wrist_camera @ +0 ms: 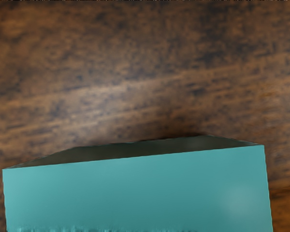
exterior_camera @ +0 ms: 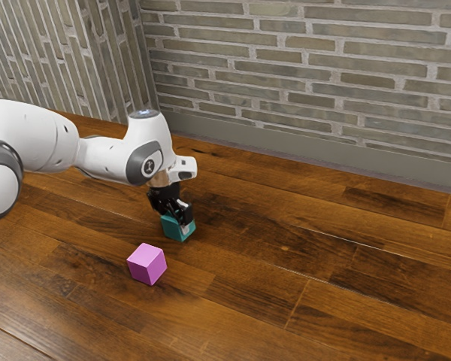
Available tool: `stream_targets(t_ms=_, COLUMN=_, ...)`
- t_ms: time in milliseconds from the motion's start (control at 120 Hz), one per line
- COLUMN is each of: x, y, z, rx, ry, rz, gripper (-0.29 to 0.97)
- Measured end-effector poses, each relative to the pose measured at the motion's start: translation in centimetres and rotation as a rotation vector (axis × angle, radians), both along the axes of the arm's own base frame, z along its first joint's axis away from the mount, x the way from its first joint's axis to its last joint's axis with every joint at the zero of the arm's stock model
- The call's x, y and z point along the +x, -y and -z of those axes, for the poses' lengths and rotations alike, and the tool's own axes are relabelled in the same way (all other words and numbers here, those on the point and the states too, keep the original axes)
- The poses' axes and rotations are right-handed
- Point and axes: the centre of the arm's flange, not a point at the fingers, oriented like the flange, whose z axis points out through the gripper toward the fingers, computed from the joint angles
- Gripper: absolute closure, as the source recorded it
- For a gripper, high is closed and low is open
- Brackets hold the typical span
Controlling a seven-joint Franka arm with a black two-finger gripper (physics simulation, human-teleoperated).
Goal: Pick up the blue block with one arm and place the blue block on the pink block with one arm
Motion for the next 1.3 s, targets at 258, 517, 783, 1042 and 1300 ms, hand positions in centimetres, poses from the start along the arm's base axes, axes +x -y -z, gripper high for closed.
stream_targets(t_ms=258, x=0.3, y=0.9, z=-2.8, rx=0.01, ry=0.041, rz=0.013, gripper=0.33)
stream_targets(t_ms=517, x=-3.1, y=1.2, z=-9.0, rx=0.044, ry=0.059, rz=0.016, gripper=0.31)
stream_targets(t_ms=783, x=-8.5, y=1.9, z=-9.8, rx=0.062, ry=0.014, rz=0.005, gripper=0.32)
stream_targets(t_ms=1042, x=-12.1, y=1.5, z=-8.6, rx=0.07, ry=-0.028, rz=-0.03, gripper=0.32)
stream_targets(t_ms=1300, x=-14.1, y=1.9, z=-8.1, rx=0.074, ry=-0.029, rz=-0.049, gripper=0.32)
